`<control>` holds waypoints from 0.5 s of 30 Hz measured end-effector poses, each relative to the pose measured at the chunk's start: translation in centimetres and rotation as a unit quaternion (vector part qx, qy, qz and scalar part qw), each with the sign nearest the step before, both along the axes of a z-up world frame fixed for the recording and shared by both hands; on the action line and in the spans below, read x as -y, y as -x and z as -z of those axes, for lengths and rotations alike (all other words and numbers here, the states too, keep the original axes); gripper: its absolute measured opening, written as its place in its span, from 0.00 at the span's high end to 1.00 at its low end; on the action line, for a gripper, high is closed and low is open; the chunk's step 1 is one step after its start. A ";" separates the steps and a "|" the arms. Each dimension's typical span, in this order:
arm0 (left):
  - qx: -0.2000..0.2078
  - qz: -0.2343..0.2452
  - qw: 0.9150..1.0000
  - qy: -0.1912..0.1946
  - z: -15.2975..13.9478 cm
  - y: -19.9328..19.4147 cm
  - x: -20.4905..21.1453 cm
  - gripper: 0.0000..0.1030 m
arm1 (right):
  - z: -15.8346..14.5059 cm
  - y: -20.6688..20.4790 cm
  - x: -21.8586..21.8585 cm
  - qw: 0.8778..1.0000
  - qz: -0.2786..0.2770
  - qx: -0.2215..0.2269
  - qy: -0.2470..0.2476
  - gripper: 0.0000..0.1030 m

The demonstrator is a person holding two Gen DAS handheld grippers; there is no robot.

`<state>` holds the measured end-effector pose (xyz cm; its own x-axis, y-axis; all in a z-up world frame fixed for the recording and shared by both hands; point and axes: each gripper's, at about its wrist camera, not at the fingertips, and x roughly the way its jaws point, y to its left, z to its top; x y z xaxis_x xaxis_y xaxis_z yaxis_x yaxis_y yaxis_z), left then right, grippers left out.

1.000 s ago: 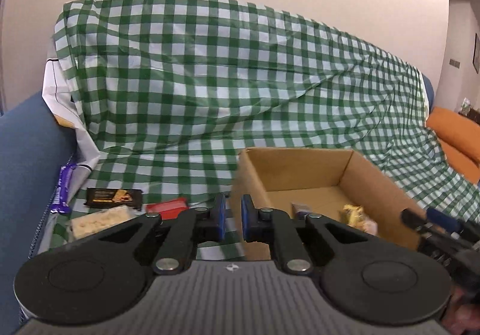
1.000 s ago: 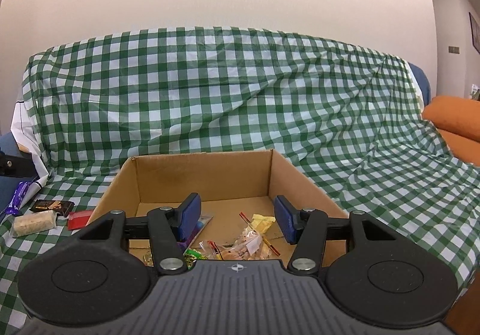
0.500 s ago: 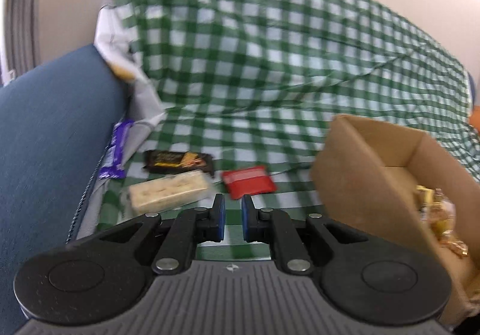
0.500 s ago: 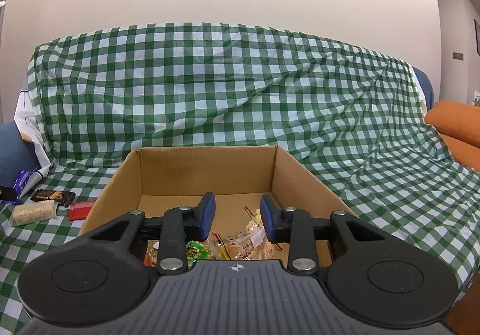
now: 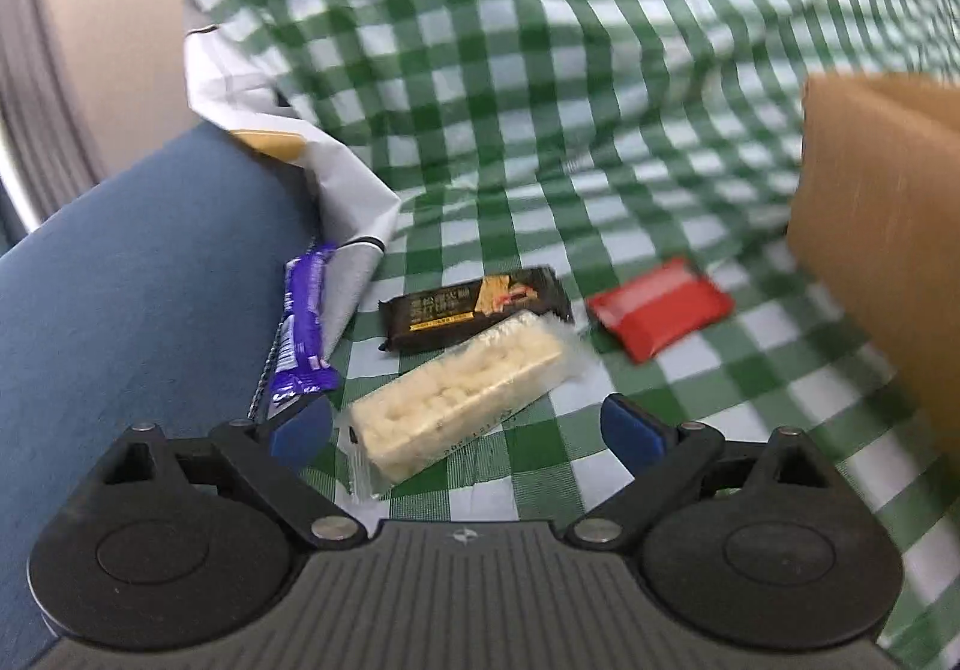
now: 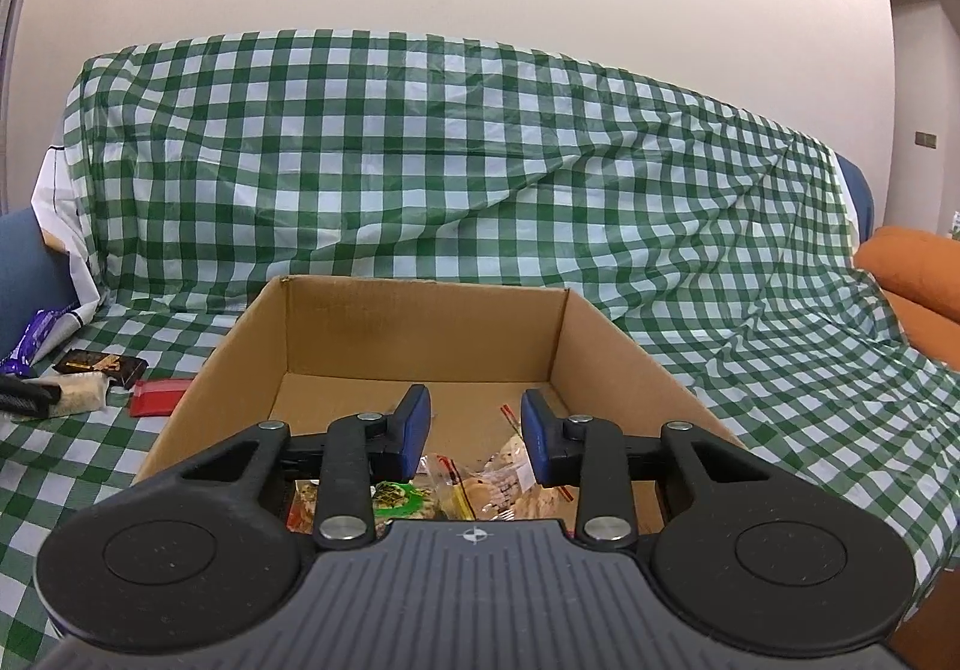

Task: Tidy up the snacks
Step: 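Move the left tool back toward the white bar while the right tool stays over the box, then grasp the white wrapped bar with the left tool while the right tool grasps the red snack pack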

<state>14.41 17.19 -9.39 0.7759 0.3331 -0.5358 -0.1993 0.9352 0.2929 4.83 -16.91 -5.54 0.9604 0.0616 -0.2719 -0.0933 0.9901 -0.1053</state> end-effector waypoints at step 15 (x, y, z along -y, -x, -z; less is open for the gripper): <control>-0.023 0.007 0.999 0.038 1.7 -4.5 -2.3 0.04 | -4.7 -2.6 -3.7 0.993 -0.101 -0.049 -0.021 0.65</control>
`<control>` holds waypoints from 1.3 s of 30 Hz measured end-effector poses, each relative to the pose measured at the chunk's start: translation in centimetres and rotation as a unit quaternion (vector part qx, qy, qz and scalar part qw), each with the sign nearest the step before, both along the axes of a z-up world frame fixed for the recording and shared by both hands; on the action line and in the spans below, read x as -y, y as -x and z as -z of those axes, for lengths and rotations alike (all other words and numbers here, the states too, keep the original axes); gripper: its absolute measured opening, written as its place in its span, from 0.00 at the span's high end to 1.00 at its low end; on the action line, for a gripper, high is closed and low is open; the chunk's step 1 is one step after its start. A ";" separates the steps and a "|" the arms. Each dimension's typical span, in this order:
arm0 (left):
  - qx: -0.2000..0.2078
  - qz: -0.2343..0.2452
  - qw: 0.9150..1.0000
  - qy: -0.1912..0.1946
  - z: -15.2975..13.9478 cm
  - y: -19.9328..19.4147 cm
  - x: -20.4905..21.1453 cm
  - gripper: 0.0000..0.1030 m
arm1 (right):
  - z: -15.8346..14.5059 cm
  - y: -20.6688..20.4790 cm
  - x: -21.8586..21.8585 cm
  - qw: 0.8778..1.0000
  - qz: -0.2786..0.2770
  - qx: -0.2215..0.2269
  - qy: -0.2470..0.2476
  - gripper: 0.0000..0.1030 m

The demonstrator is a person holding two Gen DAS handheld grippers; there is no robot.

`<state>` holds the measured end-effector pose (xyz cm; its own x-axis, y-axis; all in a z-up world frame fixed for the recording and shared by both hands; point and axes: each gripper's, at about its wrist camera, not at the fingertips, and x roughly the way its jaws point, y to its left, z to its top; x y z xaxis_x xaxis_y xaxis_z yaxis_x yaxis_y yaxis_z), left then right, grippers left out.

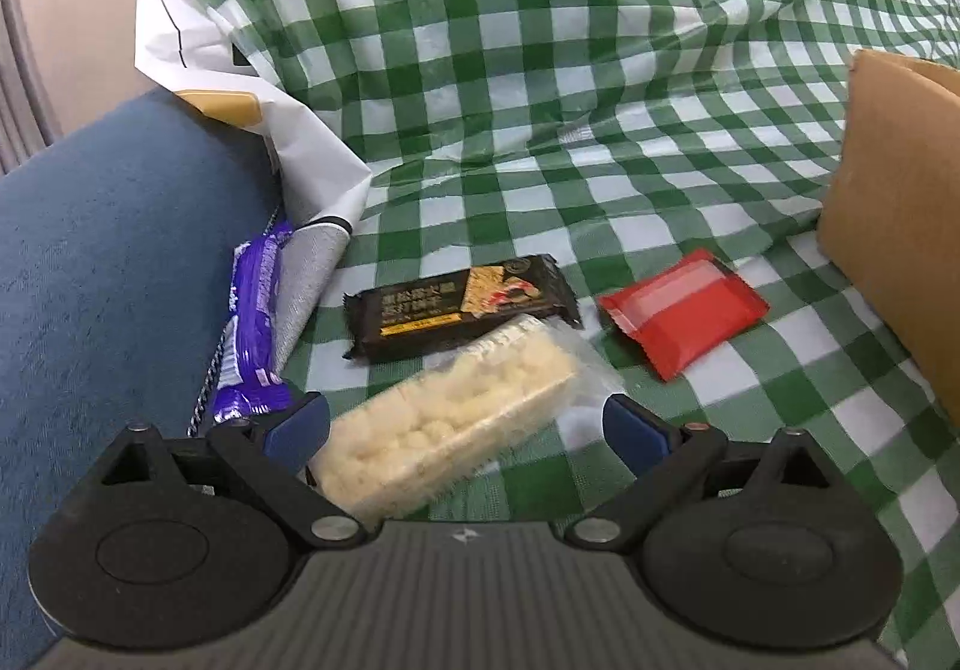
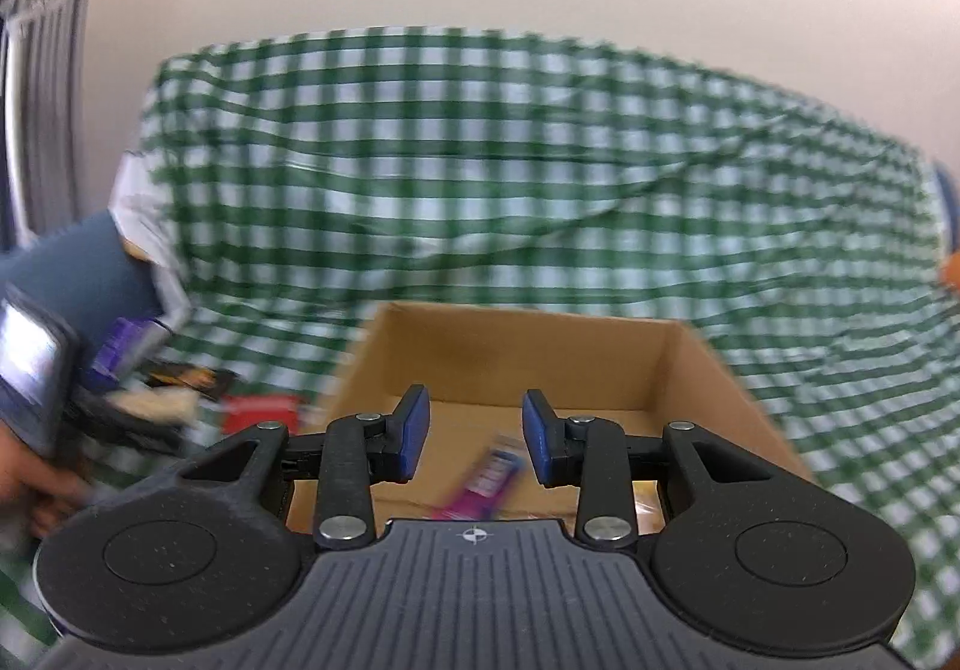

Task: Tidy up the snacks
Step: 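Grasp the white wrapped bar with the left tool while the right tool grasps the red snack pack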

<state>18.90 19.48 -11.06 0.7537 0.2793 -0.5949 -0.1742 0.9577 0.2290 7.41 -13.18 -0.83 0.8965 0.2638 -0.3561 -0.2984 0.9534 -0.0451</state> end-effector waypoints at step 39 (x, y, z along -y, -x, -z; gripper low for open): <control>-0.054 -0.091 0.961 0.256 -1.0 0.8 -6.6 0.50 | 13.7 -23.2 -23.1 0.936 0.120 -0.325 -0.067 0.19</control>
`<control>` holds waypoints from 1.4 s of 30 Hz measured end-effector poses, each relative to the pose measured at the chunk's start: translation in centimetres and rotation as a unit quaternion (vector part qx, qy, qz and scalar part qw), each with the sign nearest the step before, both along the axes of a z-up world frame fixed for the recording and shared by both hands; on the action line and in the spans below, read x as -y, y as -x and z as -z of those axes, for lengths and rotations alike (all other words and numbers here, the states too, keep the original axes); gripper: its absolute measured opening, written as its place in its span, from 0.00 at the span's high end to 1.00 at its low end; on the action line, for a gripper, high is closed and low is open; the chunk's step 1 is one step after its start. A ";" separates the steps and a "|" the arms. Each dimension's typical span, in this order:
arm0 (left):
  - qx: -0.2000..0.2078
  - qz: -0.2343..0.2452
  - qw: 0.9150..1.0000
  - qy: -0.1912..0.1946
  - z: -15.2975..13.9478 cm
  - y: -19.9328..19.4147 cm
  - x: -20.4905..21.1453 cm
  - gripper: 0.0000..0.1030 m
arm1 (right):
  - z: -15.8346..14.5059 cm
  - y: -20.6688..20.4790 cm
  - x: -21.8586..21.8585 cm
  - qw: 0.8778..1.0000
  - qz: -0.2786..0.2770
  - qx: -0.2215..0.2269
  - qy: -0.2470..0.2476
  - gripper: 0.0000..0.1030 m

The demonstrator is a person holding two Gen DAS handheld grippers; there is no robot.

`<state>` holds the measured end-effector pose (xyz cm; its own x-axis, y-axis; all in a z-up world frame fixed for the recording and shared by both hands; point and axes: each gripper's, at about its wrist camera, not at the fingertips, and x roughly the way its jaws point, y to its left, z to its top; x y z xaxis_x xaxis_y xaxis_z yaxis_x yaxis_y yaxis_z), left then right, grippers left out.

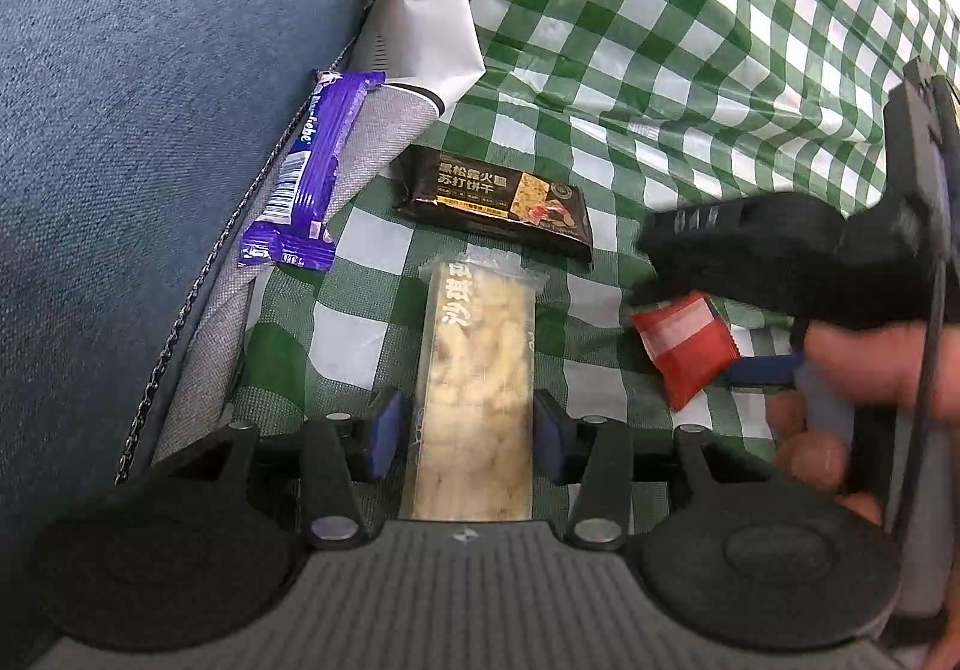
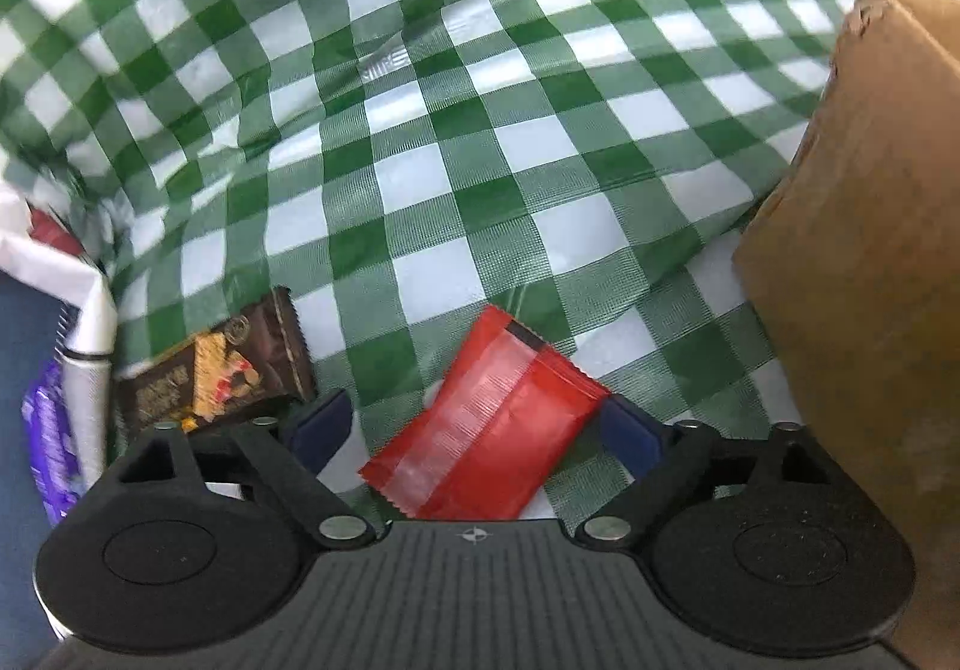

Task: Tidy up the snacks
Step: 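Grasp the white wrapped bar with the left tool while the right tool grasps the red snack pack, then carry the white bar with the left tool while the right tool carries the red pack over the box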

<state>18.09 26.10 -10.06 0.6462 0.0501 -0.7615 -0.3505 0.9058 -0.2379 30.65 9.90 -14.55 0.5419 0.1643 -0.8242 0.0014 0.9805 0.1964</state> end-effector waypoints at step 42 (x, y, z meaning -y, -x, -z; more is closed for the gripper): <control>-0.013 0.031 0.999 0.020 -2.1 14.9 9.2 0.60 | 2.0 31.5 12.9 0.917 -0.350 0.124 0.148 0.57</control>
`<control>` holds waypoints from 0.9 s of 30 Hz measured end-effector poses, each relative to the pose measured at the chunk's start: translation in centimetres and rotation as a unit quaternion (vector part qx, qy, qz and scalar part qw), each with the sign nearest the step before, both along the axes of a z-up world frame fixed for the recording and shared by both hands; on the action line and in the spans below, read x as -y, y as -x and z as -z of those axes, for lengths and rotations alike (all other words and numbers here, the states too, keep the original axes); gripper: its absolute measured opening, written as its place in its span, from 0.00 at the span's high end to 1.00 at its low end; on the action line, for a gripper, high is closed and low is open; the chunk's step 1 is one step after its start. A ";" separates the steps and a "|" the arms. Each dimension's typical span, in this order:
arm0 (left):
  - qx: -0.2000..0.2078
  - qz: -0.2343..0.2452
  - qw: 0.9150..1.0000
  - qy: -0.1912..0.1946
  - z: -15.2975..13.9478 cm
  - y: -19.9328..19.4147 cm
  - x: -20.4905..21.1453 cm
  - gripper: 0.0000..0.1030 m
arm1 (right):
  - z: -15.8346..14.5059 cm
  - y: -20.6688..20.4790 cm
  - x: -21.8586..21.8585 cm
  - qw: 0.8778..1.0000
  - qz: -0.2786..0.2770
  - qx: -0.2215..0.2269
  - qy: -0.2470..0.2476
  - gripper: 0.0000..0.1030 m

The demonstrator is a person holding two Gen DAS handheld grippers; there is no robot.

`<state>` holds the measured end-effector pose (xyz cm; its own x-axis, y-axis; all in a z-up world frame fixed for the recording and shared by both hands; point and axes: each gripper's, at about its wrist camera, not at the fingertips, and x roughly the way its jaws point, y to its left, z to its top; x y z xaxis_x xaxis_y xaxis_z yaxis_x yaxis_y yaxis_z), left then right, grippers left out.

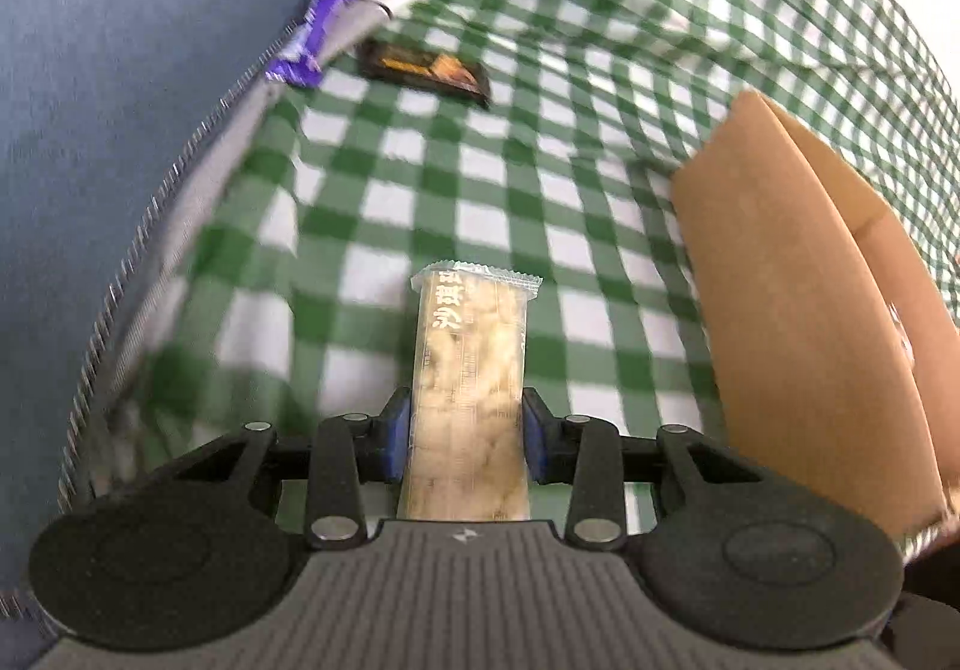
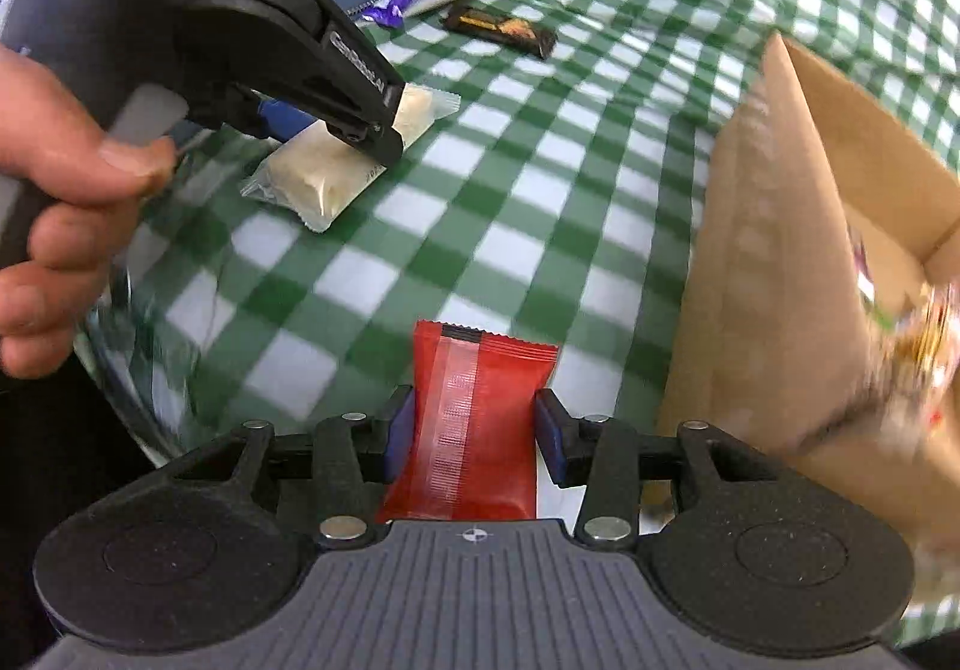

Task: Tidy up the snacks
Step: 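Carry the white bar with the left tool while the right tool carries the red pack over the box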

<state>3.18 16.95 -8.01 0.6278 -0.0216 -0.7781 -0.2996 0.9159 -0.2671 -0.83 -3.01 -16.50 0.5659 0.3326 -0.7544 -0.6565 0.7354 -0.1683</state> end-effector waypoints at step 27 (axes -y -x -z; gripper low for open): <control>-0.045 0.030 0.997 -0.063 1.3 2.0 5.4 0.57 | -0.4 -1.0 2.7 0.999 0.031 -0.024 -0.036 0.49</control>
<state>1.19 11.51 -9.32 0.5560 0.0445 -0.8300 -0.2605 0.9576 -0.1231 0.19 -5.72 -16.07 0.5506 0.3520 -0.7569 -0.6158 0.7834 -0.0837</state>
